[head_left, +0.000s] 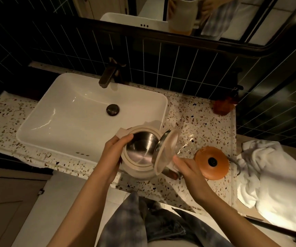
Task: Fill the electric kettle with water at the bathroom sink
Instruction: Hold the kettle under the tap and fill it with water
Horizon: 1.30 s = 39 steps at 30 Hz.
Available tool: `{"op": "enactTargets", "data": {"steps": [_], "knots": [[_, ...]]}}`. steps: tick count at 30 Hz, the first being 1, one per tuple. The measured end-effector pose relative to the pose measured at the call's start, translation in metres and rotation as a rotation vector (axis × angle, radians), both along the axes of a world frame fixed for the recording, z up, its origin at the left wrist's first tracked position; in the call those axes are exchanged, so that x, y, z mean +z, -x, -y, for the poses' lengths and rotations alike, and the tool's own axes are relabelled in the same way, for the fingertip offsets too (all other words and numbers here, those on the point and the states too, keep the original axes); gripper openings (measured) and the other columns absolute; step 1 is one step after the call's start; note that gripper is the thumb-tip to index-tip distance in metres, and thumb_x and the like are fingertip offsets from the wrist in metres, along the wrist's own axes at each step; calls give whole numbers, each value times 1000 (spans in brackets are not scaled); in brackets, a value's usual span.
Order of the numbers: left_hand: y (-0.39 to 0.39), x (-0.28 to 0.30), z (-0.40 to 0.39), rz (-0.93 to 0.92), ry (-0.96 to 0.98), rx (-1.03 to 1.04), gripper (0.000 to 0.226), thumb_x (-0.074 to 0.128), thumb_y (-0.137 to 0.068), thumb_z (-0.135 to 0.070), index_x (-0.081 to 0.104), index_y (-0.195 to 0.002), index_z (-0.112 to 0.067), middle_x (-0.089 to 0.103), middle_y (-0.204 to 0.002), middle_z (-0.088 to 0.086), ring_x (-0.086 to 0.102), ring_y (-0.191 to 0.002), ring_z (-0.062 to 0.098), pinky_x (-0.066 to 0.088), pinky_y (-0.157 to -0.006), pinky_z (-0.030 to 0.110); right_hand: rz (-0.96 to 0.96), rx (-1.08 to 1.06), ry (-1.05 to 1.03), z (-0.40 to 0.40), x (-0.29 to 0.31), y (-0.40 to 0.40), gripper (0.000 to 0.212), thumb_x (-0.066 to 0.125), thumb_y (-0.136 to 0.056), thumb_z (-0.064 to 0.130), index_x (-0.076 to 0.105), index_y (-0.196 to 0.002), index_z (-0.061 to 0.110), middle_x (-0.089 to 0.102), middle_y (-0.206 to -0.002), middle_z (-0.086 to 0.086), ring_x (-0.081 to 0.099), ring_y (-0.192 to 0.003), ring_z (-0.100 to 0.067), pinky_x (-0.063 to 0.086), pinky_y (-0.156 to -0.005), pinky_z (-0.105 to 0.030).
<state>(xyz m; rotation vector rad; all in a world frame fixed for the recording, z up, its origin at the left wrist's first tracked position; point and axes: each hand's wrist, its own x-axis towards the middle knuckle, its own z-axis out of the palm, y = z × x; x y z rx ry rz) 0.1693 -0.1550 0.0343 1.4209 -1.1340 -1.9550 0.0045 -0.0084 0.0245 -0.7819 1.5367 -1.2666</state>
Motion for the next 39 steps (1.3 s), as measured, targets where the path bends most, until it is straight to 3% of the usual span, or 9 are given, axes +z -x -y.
{"op": "enactTargets", "data": {"steps": [3,7,10,15,18,23,28,32,39], "knots": [[0,-2,2,-26,-7,33,32,62,-91,-24,69,-121,-15,75,-114,7,68,-110,25,51,-98,40,78,-64,42,9,5,-5,72,53,-84,47,45,-59,-21,43,-53,-21,46,-50,-15,44,-56,-9],[-7,-6,13,-38,-14,52,34,62,-91,-27,68,-122,-15,74,-116,10,68,-111,27,51,-99,43,146,-75,53,28,8,-7,44,48,-88,24,52,-58,-9,46,-39,9,47,-39,2,46,-51,-5],[-14,-5,30,-72,-25,68,35,62,-91,-26,68,-123,-13,73,-117,12,68,-111,27,52,-97,41,156,-86,65,49,11,-10,50,53,-94,18,48,-50,-5,44,-38,9,44,-35,2,44,-48,-5],[-31,-4,77,-91,21,71,32,60,-93,-25,69,-121,-13,74,-116,11,69,-109,24,52,-95,35,120,-145,38,101,5,-25,69,64,-86,38,48,-60,-25,50,-58,-18,50,-42,-7,47,-47,-11],[-41,-9,114,-110,78,13,33,56,-95,-24,67,-124,-13,73,-119,10,68,-111,21,51,-94,32,98,-193,-37,136,-4,-38,50,54,-96,25,59,-54,-1,60,-50,-4,57,-43,-4,49,-47,-11],[-49,-29,178,-14,-63,-16,37,60,-92,-30,67,-125,-15,74,-118,6,67,-111,20,50,-89,28,19,-261,-110,194,-21,-58,53,49,-98,25,58,-47,16,51,-50,-7,47,-44,-12,45,-53,-19],[-46,-57,233,85,-207,-49,38,65,-87,-38,69,-119,-19,73,-115,1,62,-110,18,47,-86,30,118,-329,-259,246,-44,-65,46,50,-95,30,54,-53,13,43,-49,-6,40,-44,-15,39,-55,-29],[-36,-76,277,123,-281,-110,27,65,-85,-39,75,-104,-22,76,-109,1,63,-111,20,48,-98,35,157,-378,-345,283,-59,-63,38,52,-89,33,55,-58,12,39,-48,-6,37,-44,-15,36,-53,-31],[-19,-85,310,89,-292,-142,33,67,-81,-38,75,-107,-19,79,-101,1,70,-102,19,52,-78,31,184,-437,-311,313,-71,-54,29,50,-88,30,55,-68,9,36,-51,-7,34,-45,-15,32,-51,-31]]}}
